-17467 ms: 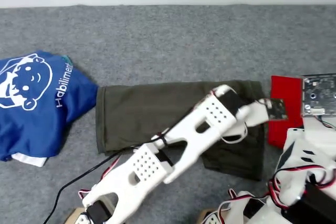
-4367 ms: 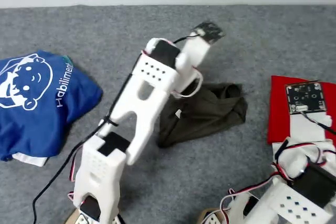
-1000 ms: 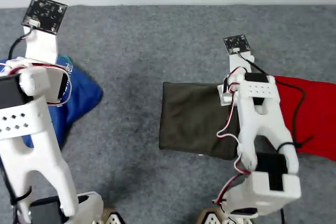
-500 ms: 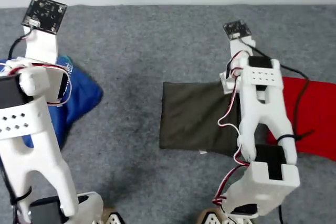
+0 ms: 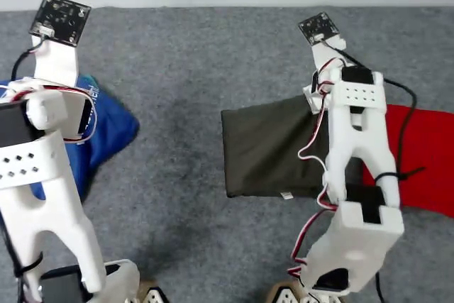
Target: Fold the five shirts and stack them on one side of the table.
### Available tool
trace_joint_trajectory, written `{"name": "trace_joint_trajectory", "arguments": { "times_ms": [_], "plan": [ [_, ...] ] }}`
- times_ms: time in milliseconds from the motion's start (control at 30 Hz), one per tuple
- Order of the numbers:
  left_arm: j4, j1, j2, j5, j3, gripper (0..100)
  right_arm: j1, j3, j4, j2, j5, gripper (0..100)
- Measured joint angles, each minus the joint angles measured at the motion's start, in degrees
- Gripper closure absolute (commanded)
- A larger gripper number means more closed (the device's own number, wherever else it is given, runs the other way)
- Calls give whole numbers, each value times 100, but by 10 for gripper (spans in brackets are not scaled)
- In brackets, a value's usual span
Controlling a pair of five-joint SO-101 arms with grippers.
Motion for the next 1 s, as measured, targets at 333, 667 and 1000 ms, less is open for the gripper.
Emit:
{"name": "trace_joint_trajectory", "arguments": {
  "times_ms": [333,667,1000],
  "plan": [
    [0,0,0,0,0,986,18,-818,1310,281,-492,810],
    [0,0,-35,0,501,986,-167,-2215,4229,290,-1354,857],
    [0,0,-35,0,501,986,-299,-1231,4185,721,-1354,990]
  ]
}}
